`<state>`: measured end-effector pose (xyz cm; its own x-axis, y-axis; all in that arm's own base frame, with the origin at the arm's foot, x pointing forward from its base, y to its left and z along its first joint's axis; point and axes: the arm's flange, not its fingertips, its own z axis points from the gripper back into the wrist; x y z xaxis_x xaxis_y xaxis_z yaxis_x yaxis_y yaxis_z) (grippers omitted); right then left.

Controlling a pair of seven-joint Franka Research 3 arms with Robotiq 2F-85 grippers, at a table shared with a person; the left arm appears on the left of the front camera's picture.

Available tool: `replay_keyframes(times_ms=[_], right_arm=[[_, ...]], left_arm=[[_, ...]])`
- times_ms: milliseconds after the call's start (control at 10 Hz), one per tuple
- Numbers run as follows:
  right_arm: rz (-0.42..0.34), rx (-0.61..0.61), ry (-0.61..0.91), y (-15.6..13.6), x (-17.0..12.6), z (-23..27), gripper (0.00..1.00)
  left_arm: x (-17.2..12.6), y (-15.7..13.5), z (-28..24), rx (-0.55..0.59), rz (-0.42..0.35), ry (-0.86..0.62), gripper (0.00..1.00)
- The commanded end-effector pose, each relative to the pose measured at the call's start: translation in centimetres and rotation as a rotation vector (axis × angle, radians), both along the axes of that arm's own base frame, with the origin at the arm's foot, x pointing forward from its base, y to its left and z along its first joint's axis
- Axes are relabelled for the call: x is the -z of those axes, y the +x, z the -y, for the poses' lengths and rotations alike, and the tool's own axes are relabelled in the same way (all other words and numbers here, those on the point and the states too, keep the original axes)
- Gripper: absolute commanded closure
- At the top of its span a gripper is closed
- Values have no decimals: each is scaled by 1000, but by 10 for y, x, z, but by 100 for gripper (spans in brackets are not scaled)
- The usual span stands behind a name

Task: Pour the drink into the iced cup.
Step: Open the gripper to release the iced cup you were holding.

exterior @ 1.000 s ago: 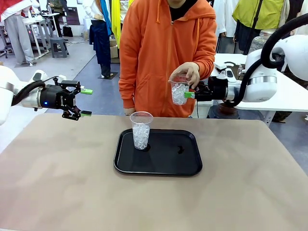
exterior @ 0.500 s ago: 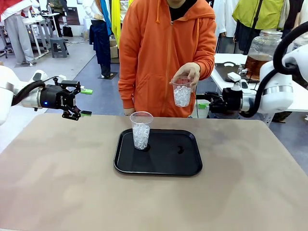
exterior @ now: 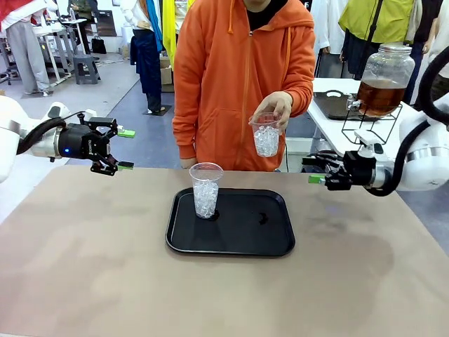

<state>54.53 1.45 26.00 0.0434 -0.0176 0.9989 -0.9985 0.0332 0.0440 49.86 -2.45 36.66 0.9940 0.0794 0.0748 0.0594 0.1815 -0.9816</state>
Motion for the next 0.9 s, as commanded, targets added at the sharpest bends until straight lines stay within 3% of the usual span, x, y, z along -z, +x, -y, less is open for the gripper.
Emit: replay_keyframes(times_ms=[0,300,800], right_arm=[[13,-22,-5,-22,3,9,0],[-3,-29,-39,-34,10,17,0],[-31,-19,-21,-26,16,17,0]], left_arm=[[-2,-1,0,0,-7,6,0],[-2,-1,0,0,-7,6,0],[-2,-1,0,0,-7,6,0]])
